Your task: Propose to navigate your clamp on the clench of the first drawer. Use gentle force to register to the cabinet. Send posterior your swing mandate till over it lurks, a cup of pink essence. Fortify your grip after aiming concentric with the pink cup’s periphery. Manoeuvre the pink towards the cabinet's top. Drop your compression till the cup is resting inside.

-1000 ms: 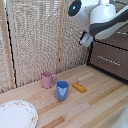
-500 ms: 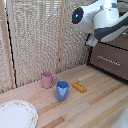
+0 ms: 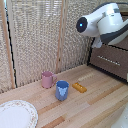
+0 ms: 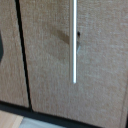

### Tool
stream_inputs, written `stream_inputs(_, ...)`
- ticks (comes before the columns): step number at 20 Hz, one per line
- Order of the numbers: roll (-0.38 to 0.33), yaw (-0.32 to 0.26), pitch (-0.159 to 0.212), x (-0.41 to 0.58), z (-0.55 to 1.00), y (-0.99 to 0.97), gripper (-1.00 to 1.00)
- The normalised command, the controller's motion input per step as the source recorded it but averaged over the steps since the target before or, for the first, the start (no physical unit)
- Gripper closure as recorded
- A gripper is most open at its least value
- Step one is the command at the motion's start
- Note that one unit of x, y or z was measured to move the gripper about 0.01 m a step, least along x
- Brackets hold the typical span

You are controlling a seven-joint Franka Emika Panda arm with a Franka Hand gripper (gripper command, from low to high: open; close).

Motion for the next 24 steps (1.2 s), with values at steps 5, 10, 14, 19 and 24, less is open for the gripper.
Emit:
stream_inputs(5, -0.07, 0.059, -0.017, -0.003, -0.05, -0.75, -1.0)
stream_inputs(10, -0.055, -0.037, -0.036, 0.024, 0.15, -0.77, -1.0)
stream_inputs(14, -0.03, -0.163, -0.037, 0.209, 0.26, -0.6, -1.0)
stream_inputs(19, 0.004, -0.073, 0.013, 0.059, 0.12, -0.31, 1.0)
stream_inputs(24, 0.029, 0.002, 0.015, 0.036, -0.01, -0.25, 1.0)
